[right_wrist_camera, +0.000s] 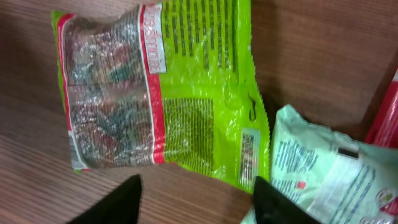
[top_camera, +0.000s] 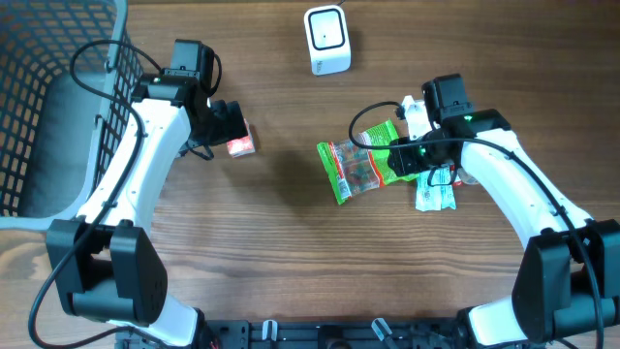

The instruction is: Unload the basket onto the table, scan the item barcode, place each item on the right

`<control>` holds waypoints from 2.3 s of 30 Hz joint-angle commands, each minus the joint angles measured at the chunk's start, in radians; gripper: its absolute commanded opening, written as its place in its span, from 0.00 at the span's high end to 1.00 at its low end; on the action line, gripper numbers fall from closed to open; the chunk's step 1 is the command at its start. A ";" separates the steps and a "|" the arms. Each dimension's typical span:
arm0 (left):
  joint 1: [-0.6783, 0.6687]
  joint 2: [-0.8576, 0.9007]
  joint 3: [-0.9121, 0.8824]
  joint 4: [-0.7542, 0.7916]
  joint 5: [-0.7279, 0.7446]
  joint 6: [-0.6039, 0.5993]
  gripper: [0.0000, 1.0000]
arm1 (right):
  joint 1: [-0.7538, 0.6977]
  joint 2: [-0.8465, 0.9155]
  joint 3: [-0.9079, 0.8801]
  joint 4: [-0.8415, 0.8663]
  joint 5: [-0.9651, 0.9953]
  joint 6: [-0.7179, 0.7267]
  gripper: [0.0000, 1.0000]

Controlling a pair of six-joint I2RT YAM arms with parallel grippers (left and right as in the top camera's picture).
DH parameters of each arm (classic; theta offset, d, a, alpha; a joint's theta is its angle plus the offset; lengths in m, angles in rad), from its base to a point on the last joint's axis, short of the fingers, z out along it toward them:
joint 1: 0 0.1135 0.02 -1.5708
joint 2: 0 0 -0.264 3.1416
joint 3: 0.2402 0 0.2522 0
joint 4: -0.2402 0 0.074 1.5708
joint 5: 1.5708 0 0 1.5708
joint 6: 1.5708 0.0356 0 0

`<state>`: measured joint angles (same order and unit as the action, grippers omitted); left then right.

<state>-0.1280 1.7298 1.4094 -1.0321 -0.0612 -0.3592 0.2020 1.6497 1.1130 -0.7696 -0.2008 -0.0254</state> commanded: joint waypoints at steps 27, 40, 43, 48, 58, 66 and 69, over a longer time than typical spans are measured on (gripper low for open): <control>-0.077 0.021 0.011 0.184 0.536 -0.105 0.00 | -0.066 0.089 -0.009 0.240 -0.171 -0.078 0.21; -0.371 0.236 -0.005 0.378 0.337 -0.260 0.96 | -0.133 0.186 -0.009 0.265 -0.326 -0.114 0.21; -0.389 0.282 -0.005 0.422 0.336 -0.260 0.96 | -0.133 0.206 -0.009 0.298 -0.333 -0.103 0.21; -0.394 0.328 -0.005 0.442 0.336 -0.259 0.96 | -0.133 0.209 -0.009 0.282 -0.362 -0.078 0.21; -0.425 0.380 -0.005 0.457 0.314 -0.259 0.96 | -0.103 0.209 -0.009 0.232 -0.358 -0.021 0.22; -0.346 0.386 -0.005 0.372 0.208 -0.194 0.96 | -0.067 0.209 -0.016 0.225 -0.340 0.134 0.26; -0.293 0.364 -0.004 0.339 0.204 -0.132 0.96 | -0.007 0.209 -0.022 0.225 -0.340 0.148 0.27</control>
<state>-0.4808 2.0823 1.4166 -0.6762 0.2016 -0.5663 0.1356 1.8359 1.1072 -0.5426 -0.5335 0.0860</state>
